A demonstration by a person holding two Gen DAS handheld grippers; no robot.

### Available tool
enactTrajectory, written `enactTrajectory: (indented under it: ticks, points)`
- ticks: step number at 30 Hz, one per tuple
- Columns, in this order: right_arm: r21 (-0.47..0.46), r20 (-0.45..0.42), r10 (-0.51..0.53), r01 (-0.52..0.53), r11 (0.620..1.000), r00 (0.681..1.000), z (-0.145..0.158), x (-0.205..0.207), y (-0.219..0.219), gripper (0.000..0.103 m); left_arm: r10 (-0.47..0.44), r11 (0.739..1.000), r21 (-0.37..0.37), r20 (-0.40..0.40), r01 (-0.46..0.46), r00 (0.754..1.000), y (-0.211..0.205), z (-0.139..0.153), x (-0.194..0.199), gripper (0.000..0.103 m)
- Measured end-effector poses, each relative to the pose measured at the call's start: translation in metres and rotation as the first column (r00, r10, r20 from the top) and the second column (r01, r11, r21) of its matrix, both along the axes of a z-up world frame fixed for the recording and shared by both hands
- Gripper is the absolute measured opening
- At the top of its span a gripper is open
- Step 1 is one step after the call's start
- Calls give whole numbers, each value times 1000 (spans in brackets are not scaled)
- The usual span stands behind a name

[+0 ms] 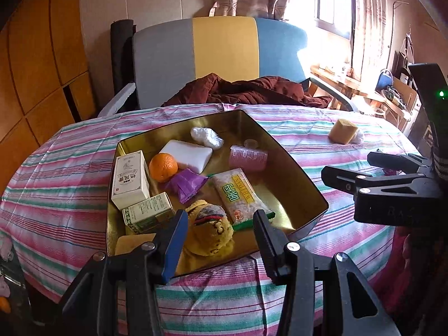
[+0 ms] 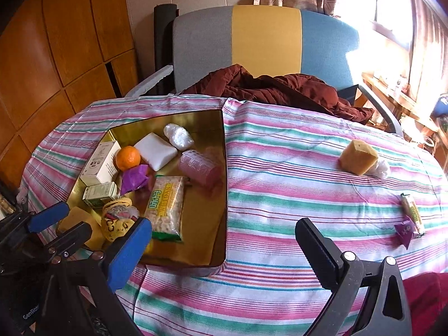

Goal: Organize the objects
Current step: 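Move both tools over the cloth toward the yellow sponge and biscuit packet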

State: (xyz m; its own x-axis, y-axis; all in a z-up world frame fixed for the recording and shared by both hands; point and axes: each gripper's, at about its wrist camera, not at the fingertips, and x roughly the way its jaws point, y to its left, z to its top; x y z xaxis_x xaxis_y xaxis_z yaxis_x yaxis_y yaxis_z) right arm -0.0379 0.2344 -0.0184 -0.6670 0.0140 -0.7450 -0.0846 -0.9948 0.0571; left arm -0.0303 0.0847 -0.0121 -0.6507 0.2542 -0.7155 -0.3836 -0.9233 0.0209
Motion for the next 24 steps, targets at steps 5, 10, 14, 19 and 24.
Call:
enactTrajectory:
  ticks: [5,10,14,19,24]
  points:
    - [9,11,-45,45,999,999,-1,3,18,103,-22,1000,-14,-7,22,1000,7,2,2,48]
    - [25,19,-103,103,994,994,0,7,45,103,-39,999,-25,-10,38,999,14,3,2,48]
    - [35,15,-152,152,988,988,5,9,72,103,-56,998,-37,-11,55,998,21,3,3,48]
    - [78,-1,-221,220,972,975,15,8,111,103,-80,996,-51,-9,79,997,32,2,2,48]
    - [79,-15,-329,329,941,944,17,10,160,103,-111,991,-70,-7,110,994,47,1,3,48]
